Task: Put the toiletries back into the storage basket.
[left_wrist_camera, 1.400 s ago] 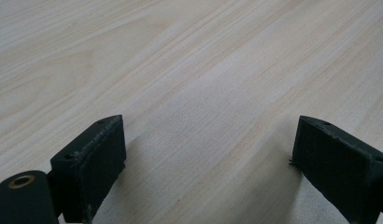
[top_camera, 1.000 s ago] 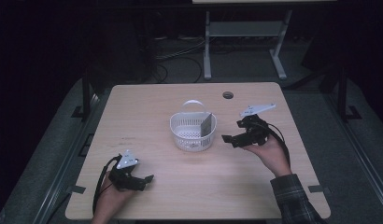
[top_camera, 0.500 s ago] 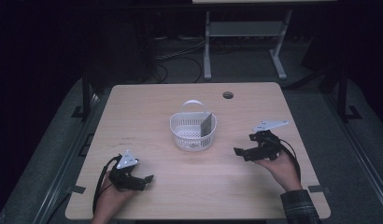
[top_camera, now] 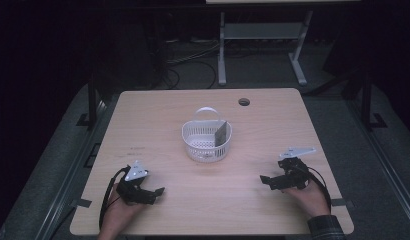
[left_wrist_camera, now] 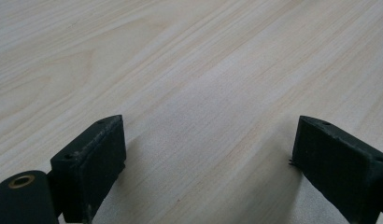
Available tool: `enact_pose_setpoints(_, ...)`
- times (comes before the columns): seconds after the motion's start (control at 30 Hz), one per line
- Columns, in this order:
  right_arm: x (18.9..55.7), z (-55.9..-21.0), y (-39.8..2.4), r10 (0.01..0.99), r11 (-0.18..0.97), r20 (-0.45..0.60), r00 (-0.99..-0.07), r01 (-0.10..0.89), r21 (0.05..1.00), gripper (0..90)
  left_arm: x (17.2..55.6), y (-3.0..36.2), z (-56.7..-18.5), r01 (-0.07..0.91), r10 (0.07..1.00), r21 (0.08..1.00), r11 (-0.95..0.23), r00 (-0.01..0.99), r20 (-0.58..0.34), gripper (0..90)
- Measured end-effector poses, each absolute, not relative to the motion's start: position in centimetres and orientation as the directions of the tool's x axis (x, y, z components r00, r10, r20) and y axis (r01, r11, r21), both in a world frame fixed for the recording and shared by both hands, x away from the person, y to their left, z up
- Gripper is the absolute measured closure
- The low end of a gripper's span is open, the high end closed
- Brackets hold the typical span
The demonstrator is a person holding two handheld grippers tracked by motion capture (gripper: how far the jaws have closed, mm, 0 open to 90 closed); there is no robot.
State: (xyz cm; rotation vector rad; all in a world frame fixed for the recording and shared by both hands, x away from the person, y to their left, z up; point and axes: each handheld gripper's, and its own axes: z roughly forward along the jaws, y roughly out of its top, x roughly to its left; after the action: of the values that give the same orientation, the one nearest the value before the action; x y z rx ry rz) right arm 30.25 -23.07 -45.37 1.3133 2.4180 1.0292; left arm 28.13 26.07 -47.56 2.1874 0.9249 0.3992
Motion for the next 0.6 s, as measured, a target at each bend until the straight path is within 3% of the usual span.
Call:
enact_pose_setpoints(0.3,29.5,-47.3,-23.9,0.845,0.354,0.09,-0.528,0.677,0.645,0.3,28.1,26.1,-47.6,0.498,0.719,0.718,-0.486,0.695,0.005,8.8)
enact_pose_setpoints(0.6,29.0,-48.3,-24.1,0.861,0.35,0.027,-0.507,0.63,0.693,0.0,28.1,26.1,-47.6,0.498,0.719,0.719,-0.485,0.695,0.005,8.8)
